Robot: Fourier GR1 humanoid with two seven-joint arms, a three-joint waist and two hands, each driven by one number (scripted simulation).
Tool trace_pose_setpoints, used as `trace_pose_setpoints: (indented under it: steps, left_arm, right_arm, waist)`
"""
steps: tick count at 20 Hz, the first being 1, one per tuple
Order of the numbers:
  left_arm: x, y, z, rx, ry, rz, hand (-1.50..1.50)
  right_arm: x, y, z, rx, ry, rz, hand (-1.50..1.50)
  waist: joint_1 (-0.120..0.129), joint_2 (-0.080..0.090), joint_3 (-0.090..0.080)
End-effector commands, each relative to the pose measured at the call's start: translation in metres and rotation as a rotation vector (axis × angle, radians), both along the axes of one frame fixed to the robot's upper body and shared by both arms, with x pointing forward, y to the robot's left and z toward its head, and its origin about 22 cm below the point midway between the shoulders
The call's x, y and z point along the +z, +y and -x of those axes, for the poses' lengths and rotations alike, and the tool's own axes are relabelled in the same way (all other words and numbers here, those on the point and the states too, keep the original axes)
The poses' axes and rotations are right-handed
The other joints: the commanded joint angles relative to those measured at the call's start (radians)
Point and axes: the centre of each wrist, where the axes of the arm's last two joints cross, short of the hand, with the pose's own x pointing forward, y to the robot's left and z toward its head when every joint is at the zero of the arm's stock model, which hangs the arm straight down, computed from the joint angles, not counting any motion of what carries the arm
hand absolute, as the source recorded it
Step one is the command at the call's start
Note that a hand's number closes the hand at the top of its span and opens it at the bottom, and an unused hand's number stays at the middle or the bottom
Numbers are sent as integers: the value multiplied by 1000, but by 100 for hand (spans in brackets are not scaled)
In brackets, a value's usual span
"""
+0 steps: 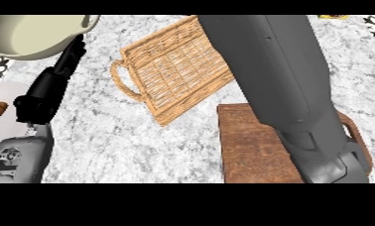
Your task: Pick the bell pepper from the cutting board and place it in the basket
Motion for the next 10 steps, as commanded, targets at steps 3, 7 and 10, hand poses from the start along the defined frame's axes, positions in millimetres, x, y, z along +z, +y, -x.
trace_pose_setpoints:
  steps: [3,7,10]
  left_arm:
    - [-20,4,7,7,5,13,0]
    - [3,12,-1,30,1,-5,0]
    - [-14,-4,13,18,0,-6,0]
  right_arm:
    - [-3,19,-15,-185,227,127,150]
    - [-14,24,-20,-129,301,164,150]
    - [-8,24,-16,-99,321,79,-150]
  waist:
    - [-16,-1,-1]
    - [-17,-5,1]
    - [-17,-10,2]
